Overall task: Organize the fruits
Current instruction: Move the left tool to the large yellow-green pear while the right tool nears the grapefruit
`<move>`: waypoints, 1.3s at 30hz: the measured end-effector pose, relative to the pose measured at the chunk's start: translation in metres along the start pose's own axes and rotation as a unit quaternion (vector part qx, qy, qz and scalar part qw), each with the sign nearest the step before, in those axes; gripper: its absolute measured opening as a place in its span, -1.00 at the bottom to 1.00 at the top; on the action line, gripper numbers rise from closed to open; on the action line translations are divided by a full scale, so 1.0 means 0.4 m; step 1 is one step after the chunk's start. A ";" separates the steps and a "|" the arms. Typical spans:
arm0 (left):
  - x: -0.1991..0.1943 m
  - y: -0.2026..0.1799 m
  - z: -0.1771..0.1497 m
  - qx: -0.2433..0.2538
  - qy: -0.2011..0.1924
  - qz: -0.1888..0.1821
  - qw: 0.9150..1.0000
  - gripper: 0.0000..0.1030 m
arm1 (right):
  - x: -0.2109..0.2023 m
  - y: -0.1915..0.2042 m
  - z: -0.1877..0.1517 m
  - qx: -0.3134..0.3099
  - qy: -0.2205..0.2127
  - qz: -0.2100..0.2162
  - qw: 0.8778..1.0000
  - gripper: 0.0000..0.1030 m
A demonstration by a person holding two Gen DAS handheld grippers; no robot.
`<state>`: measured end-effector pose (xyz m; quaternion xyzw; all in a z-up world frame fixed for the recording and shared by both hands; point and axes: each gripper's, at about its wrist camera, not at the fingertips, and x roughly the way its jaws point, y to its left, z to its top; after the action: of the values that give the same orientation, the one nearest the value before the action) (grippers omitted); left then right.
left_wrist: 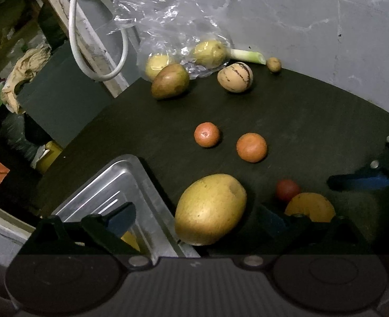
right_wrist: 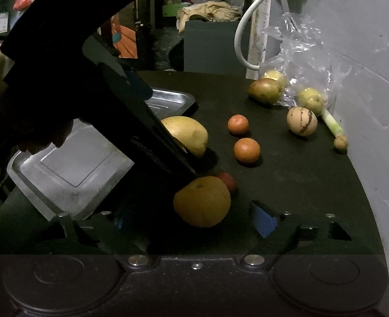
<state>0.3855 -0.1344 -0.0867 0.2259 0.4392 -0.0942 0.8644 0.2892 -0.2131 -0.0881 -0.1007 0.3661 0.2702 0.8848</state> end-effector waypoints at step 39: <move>0.037 0.006 -0.003 -0.013 0.013 -0.044 0.999 0.27 | 0.039 -0.013 0.004 0.038 0.007 -0.020 0.999 -0.03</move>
<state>0.3945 -0.1310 -0.0985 0.1967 0.4608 -0.1239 0.8565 0.3020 -0.2107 -0.0979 -0.0766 0.3801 0.2379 0.8905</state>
